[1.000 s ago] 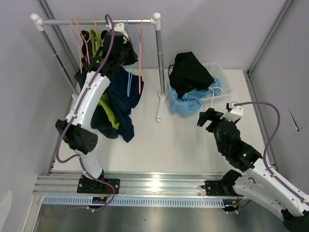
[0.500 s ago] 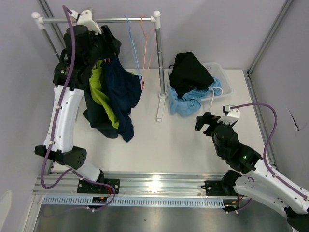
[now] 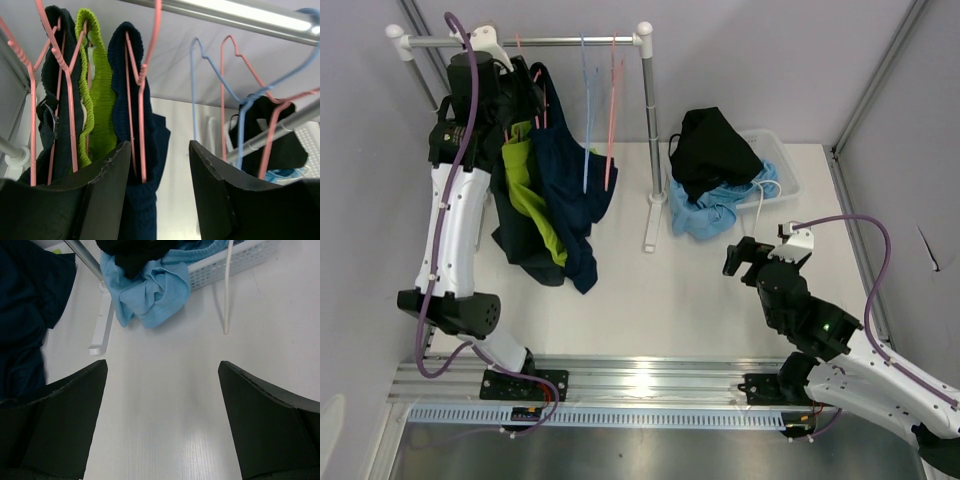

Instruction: Remove the shorts from the hanger

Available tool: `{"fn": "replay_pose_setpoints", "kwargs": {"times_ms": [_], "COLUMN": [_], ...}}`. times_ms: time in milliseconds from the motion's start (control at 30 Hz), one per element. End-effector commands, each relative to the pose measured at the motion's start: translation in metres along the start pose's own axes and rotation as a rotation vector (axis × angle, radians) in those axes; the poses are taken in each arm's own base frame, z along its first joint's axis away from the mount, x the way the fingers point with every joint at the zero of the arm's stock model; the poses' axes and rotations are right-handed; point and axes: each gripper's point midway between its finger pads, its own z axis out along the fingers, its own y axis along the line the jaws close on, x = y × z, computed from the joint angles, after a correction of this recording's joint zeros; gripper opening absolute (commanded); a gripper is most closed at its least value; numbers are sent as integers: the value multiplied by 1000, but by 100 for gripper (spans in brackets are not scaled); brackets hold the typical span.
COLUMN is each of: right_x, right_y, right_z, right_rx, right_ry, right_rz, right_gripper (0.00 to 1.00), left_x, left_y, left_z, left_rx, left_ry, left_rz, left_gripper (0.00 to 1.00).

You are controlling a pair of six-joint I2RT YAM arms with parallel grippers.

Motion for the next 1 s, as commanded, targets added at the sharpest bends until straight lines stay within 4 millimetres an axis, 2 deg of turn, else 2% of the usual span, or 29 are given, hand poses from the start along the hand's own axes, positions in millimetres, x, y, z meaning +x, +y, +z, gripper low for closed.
{"fn": "replay_pose_setpoints", "kwargs": {"times_ms": [0, 133, 333, 467, 533, 700, 733, 767, 800, 833, 867, 933, 967], "right_x": [-18, -17, -12, -10, -11, -15, -21, -23, -27, -35, -38, -48, -42], "right_y": [-2, -5, -5, -3, -2, 7, 17, 23, 29, 57, 62, 87, 102], "right_z": [-3, -3, 0, 2, 3, 2, 0, -2, -4, -9, -14, -19, -17], "right_rx": [30, 42, 53, 52, 51, 16, -17, -37, -58, -107, -122, -167, -172], "right_ry": [-44, -45, -37, -33, -34, -40, -49, -53, -62, -97, -103, -138, -131], "right_rz": [38, 30, 10, 0, 0, -5, 2, -2, -24, -40, -34, -53, -88], "right_gripper": [99, 100, 99, 99, 99, 99, 99, 99, 99, 99, 99, 99, 99], "left_x": [0, 13, 31, 34, 35, 13, 9, -8, -13, -32, -39, -51, -52], "left_y": [17, 24, 29, 31, 33, 24, 23, 18, 14, 7, 5, 1, 0], "left_z": [20, 38, 62, 70, 71, 53, 49, 39, 33, 13, 9, -5, -11], "left_rx": [-54, -65, -70, -84, -96, -60, -54, -38, -20, 5, 10, 27, 31], "left_ry": [-10, 23, 71, 76, 82, 34, 29, -9, -16, -47, -66, -92, -94], "left_rz": [35, 32, 18, 3, -2, -6, -7, -12, -13, -24, -25, -31, -33], "left_gripper": [56, 55, 45, 5, 0, 0, 0, 0, 0, 0, 0, 0, 0]}}
